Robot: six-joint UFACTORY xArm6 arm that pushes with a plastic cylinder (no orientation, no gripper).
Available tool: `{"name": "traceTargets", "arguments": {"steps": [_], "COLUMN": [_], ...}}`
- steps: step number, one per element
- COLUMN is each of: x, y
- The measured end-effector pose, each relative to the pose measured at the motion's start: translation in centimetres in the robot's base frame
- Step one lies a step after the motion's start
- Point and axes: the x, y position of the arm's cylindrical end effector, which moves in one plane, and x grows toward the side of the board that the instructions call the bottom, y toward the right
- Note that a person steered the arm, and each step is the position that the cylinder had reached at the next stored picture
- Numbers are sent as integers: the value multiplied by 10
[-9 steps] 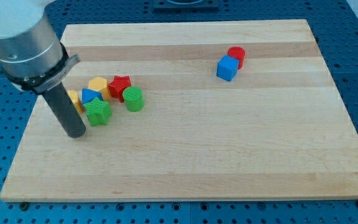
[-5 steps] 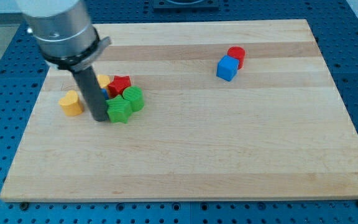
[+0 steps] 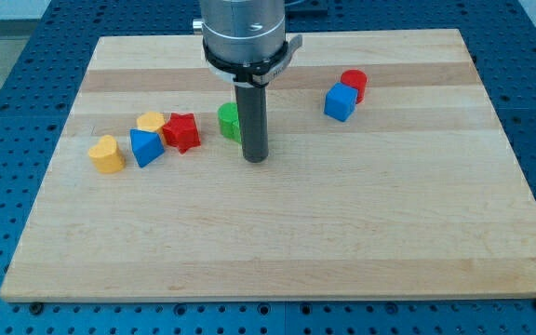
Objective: Move the green blocks toward the center
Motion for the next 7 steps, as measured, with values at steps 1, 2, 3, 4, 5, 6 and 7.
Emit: {"name": "traceTargets", "arguments": {"steps": [1,2,3,4,5,6,7], "x": [5,14,17,9,-7,-15,-20], "y": [-1,-7,-21,-31,-32,-31,-18]}}
